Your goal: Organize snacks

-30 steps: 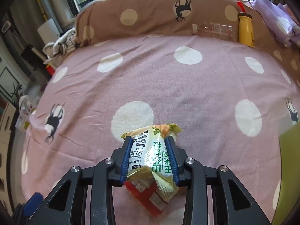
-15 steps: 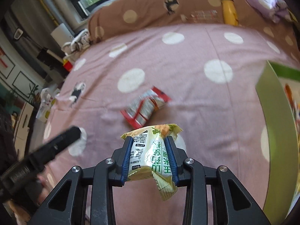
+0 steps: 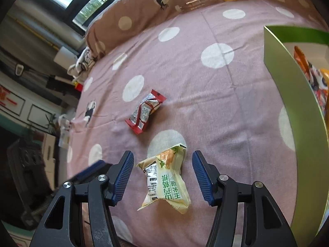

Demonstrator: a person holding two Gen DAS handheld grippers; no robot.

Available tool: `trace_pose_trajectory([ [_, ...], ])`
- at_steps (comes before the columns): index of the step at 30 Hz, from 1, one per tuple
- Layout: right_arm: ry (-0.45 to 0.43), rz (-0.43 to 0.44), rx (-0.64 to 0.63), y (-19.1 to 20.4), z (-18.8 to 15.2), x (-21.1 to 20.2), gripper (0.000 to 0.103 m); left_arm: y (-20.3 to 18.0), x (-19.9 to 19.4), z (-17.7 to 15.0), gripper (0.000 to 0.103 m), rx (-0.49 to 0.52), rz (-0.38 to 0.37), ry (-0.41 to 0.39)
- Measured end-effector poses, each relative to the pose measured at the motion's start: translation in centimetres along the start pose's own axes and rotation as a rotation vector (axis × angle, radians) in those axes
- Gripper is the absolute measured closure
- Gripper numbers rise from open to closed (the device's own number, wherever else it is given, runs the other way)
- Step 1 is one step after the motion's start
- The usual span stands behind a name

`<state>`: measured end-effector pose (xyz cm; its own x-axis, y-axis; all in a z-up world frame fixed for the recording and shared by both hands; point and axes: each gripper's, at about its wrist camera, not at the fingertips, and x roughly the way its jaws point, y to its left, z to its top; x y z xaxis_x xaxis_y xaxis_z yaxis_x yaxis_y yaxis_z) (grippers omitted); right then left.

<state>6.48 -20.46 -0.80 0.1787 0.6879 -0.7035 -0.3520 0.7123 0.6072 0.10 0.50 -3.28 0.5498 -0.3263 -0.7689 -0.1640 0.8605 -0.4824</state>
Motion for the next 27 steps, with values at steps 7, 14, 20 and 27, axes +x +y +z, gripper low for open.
trace_pose_trajectory([
  [7,0.069,0.052,-0.001,0.0,0.0,1.7,0.043,-2.3,3.2,-1.4,0.023,0.053,-0.013,0.108],
  [14,0.156,0.06,-0.044,0.3,-0.3,4.1,0.043,-2.8,4.5,-1.8,0.046,0.045,-0.076,0.142],
  [20,0.134,-0.013,-0.108,1.2,-0.6,4.4,0.049,-3.4,4.2,-2.1,0.06,0.085,-0.059,0.107],
  [27,0.01,-0.04,-0.149,1.9,-0.2,1.4,0.053,-5.7,2.4,-1.9,0.068,0.173,-0.072,-0.009],
])
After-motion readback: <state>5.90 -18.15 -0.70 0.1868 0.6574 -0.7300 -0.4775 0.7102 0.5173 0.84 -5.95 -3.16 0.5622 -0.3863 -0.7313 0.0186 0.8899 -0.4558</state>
